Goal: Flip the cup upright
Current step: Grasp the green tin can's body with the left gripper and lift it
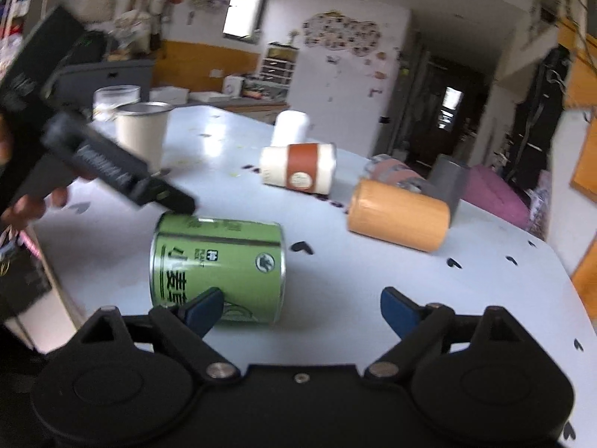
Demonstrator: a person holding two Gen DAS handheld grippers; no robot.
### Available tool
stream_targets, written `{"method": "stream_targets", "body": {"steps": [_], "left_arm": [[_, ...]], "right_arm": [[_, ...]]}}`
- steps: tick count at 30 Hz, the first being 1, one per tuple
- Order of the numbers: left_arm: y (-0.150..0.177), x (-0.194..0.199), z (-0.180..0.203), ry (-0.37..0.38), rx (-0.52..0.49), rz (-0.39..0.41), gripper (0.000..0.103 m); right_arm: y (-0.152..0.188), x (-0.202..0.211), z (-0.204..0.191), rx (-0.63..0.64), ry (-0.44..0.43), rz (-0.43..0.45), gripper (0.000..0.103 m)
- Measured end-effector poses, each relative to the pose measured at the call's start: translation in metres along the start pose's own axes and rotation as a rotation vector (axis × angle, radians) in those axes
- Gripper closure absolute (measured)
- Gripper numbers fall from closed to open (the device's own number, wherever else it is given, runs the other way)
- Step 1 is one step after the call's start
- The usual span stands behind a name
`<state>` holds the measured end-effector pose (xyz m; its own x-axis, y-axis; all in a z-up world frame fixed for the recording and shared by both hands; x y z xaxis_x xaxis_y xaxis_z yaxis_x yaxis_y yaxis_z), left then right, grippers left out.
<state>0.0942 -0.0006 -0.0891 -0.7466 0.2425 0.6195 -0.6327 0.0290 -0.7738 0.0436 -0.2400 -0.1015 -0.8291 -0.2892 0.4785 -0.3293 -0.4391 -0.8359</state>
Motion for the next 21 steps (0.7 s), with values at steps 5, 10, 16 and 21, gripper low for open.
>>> {"method": "stream_targets", "body": {"steps": [5, 10, 16, 21], "left_arm": [[0.007, 0.002, 0.006, 0.029, -0.023, -0.032, 0.0], [-0.004, 0.008, 0.009, 0.068, 0.008, -0.032, 0.0], [-0.036, -0.007, 0.027, 0.301, 0.18, -0.204, 0.0], [-0.045, -0.046, 0.053, 0.305, 0.201, -0.344, 0.006]], "right_arm": [[0.003, -0.004, 0.013, -0.074, 0.057, 0.003, 0.012], [0.007, 0.0, 0.02, -0.125, 0.055, 0.018, 0.012], [0.011, 0.003, 0.028, -0.193, 0.04, 0.049, 0.012], [0.015, 0.003, 0.029, -0.227, 0.019, 0.066, 0.012]]}}
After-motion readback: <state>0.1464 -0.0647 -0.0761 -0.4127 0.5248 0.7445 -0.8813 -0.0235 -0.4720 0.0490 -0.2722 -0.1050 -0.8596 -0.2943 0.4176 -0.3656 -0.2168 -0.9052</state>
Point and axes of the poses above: each gripper's, at about its wrist camera, not at the fingertips, and x roughly against the way its jaws point, z to its right, y to its underside, the point moved 2 cm from there along -x, roughly the way its jaws point, and after that the axes turned 5 degrees about x, right-handed, at the moved point
